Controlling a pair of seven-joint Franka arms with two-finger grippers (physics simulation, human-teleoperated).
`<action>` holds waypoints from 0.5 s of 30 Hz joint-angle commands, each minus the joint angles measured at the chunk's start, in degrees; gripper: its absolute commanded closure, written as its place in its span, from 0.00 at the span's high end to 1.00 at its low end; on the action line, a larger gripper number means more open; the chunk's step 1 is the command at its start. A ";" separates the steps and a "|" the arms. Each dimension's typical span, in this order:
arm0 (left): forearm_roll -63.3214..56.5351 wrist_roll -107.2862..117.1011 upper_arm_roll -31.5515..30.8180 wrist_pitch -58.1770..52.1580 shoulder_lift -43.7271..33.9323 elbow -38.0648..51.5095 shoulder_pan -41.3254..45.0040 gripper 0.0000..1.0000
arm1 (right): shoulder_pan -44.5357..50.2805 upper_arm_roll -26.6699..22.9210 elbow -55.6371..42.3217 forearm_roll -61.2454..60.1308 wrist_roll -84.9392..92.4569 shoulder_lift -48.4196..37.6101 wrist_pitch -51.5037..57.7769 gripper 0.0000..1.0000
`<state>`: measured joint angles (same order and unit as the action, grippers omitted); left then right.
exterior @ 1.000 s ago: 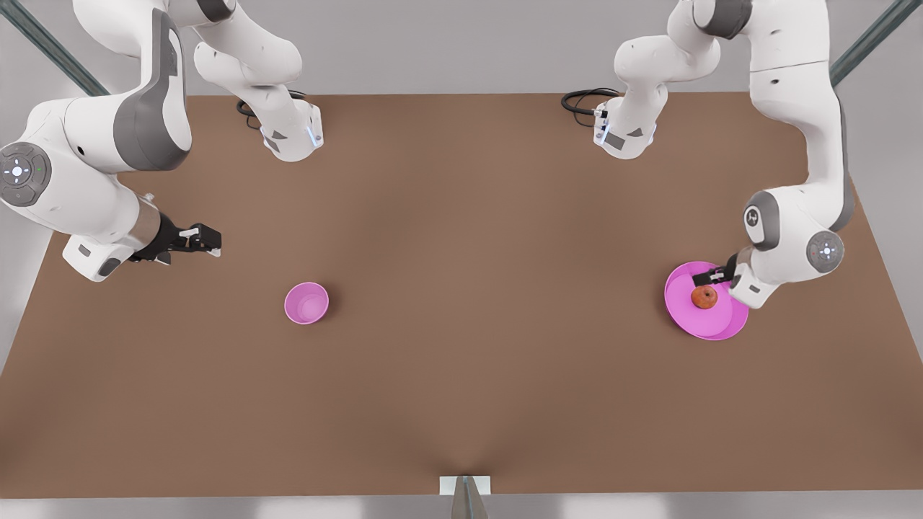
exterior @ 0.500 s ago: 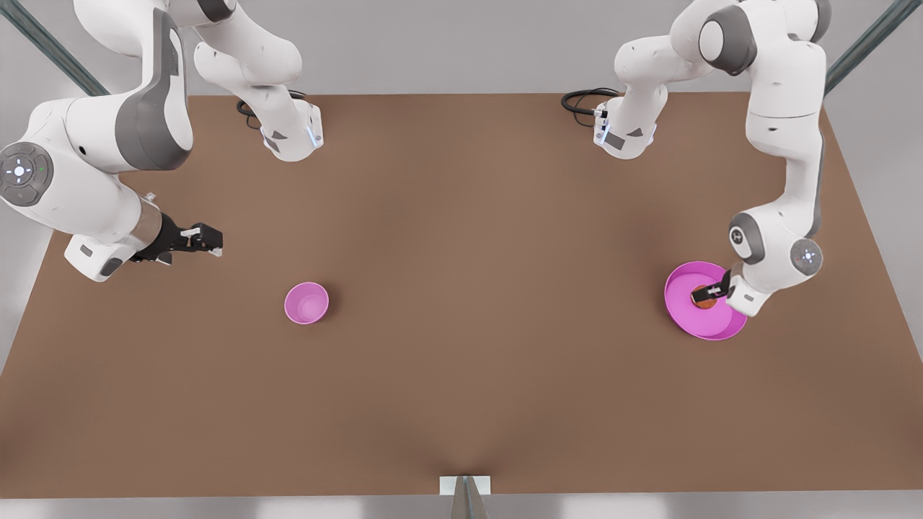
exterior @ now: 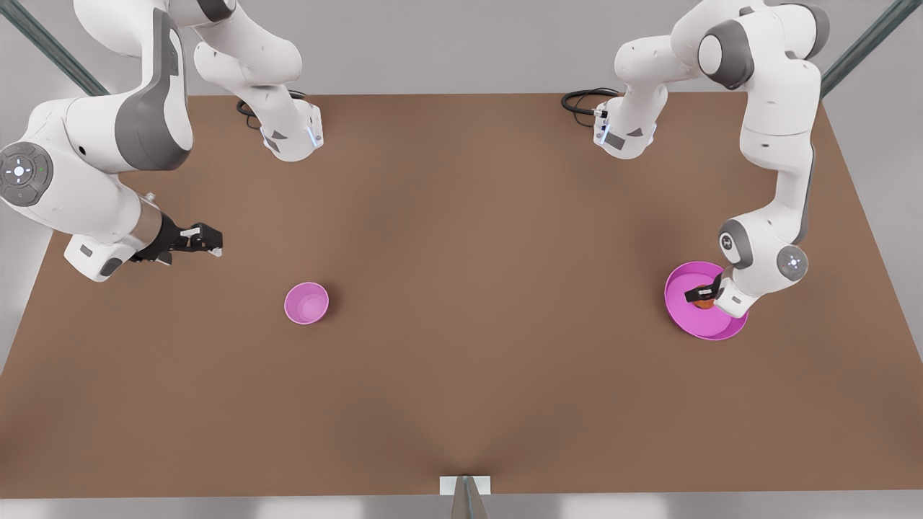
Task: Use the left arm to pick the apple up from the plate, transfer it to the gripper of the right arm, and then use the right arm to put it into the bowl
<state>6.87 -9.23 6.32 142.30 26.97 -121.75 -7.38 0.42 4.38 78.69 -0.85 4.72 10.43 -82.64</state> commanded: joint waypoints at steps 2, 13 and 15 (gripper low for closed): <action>-0.10 -3.34 0.00 0.26 0.10 0.02 0.00 0.82 | 0.02 0.01 -0.03 -0.03 0.03 -0.06 0.03 1.00; -0.10 -3.34 -0.17 0.44 0.71 0.28 0.17 0.73 | 0.02 0.01 -0.03 -0.03 0.11 -0.06 0.03 1.00; -0.10 -3.34 -0.26 1.58 1.50 0.37 0.09 0.72 | 0.02 0.01 -0.03 -0.03 0.11 -0.06 0.03 1.00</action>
<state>6.74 -11.19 6.10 142.98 28.26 -121.42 -7.28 0.44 4.38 78.69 -0.85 4.75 10.43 -82.64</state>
